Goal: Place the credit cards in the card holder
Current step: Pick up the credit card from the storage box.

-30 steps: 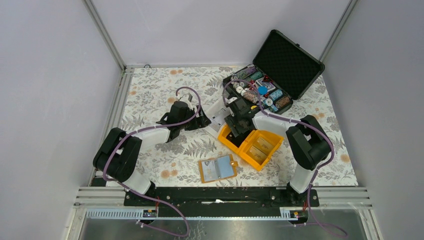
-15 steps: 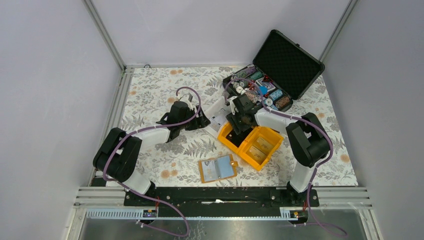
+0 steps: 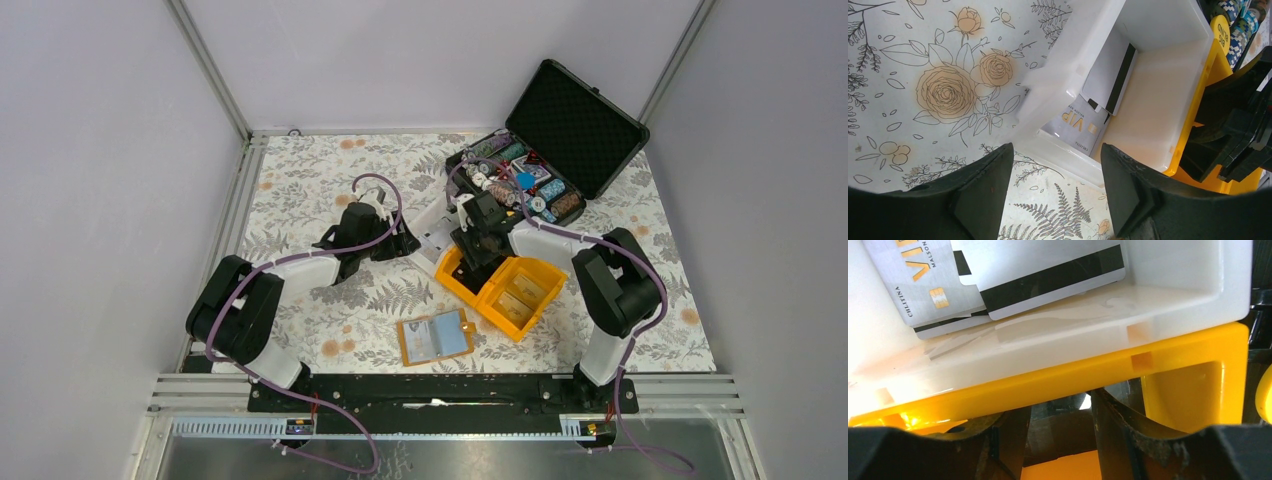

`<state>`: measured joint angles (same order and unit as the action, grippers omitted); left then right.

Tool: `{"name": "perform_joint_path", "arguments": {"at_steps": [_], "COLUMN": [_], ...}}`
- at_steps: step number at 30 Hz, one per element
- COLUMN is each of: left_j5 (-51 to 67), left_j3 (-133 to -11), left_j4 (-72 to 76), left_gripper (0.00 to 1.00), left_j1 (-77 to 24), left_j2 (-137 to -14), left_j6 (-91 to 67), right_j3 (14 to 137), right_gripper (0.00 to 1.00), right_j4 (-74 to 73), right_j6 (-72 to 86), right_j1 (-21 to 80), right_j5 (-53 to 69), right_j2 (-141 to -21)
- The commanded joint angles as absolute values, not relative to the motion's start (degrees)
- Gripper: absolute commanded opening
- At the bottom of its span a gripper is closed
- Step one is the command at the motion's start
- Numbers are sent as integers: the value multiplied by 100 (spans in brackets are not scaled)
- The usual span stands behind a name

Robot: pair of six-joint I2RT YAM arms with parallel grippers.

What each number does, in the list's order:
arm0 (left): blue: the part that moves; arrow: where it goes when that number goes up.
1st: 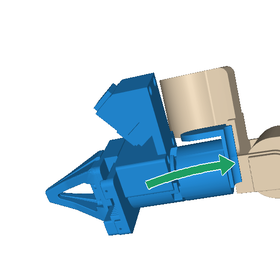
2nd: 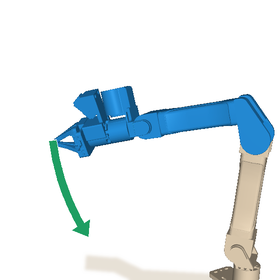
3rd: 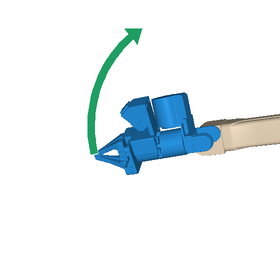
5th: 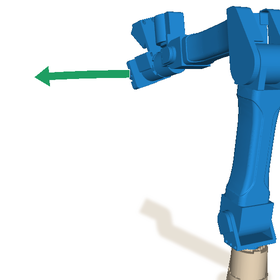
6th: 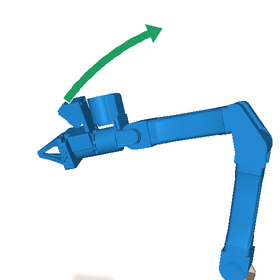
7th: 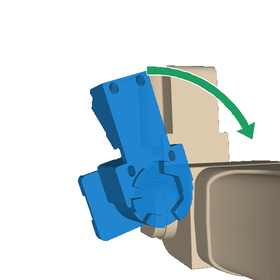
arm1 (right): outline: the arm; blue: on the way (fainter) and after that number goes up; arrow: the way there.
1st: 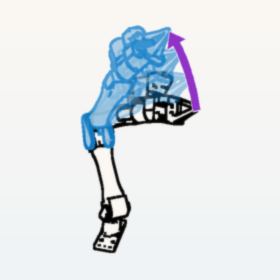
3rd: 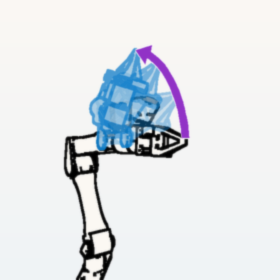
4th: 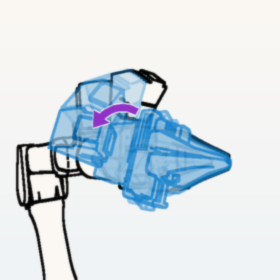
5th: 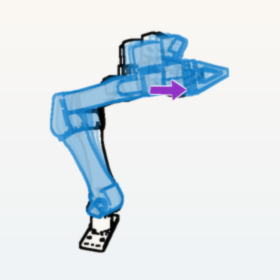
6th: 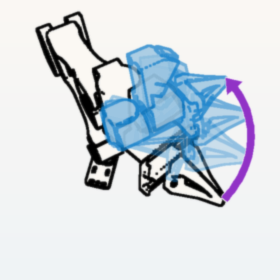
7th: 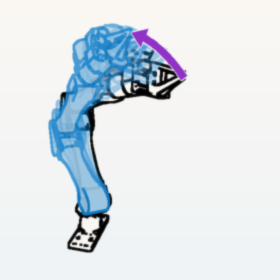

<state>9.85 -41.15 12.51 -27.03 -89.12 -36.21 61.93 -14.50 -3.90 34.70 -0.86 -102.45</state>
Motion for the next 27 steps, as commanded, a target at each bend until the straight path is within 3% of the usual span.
{"name": "perform_joint_path", "arguments": {"at_steps": [1, 11, 17, 21, 27], "left_j5": [958, 959, 1091, 1212, 1382], "left_j3": [-4222, -4169, -4125, -4141, -4224], "left_j4": [1389, 1388, 1431, 1458, 1494], "left_gripper": [67, 67, 70, 76, 77], "left_j1": [-2716, -2716, -2724, -2733, -2854], "left_j2": [-8744, -8616, -8585, -8681, -8937], "left_j6": [-3513, -3456, -3542, -3670, -3837], "right_j3": [6049, 6054, 6062, 6122, 6501], "right_gripper": [43, 46, 59, 62, 67], "right_j4": [-1718, -1724, -1985, -1985, -2189], "right_j6": [-197, -162, -438, -502, -555], "right_j1": [3555, 3530, 3206, 2970, 2804], "right_j5": [-24, 425, 654, 978, 1484], "right_j2": [-10096, -8988, -9317, -9596, -10304]}}
